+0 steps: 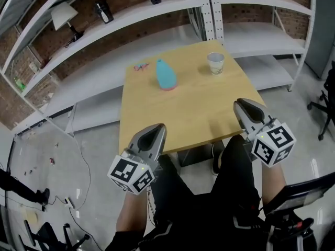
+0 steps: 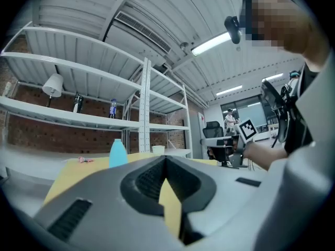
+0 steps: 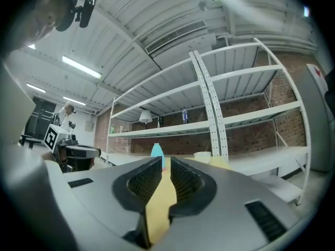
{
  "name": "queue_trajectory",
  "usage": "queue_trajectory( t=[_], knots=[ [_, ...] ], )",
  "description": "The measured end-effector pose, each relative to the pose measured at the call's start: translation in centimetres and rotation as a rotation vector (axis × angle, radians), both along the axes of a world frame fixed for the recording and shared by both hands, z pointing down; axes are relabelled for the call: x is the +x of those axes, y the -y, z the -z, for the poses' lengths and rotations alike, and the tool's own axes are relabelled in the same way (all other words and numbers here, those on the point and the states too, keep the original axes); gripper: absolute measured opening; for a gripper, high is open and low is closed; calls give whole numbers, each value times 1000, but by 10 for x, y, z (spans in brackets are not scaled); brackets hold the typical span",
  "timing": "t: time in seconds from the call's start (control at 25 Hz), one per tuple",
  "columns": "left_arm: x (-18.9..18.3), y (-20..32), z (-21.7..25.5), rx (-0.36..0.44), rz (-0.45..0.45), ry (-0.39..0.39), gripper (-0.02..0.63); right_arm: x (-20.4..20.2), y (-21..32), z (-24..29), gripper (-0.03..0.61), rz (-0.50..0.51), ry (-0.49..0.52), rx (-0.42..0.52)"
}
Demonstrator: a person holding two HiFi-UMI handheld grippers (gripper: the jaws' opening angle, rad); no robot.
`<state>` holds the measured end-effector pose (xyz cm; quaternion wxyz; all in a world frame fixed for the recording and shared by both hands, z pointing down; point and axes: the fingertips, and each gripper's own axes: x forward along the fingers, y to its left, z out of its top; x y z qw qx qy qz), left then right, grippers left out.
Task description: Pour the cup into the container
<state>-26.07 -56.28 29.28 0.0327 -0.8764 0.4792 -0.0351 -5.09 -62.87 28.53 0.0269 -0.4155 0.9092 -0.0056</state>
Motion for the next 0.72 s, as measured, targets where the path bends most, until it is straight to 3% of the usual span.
queue_trajectory(
  t=[0.2, 0.4, 0.6, 0.72],
  knots=[
    [-15, 45, 20, -14, -91, -11, -8, -16, 60, 10, 89, -17, -52, 9],
    [-27, 85, 32, -30, -155, -27, -8, -27, 115, 7, 206, -20, -92, -24],
    [-22, 119, 20, -21, -219, 54, -6, -30, 163, -4, 265, -41, -87, -78],
    [-17, 134, 9, -39, -278, 64, -8, -33, 187, -12, 295, -55, -114, -112]
  ],
)
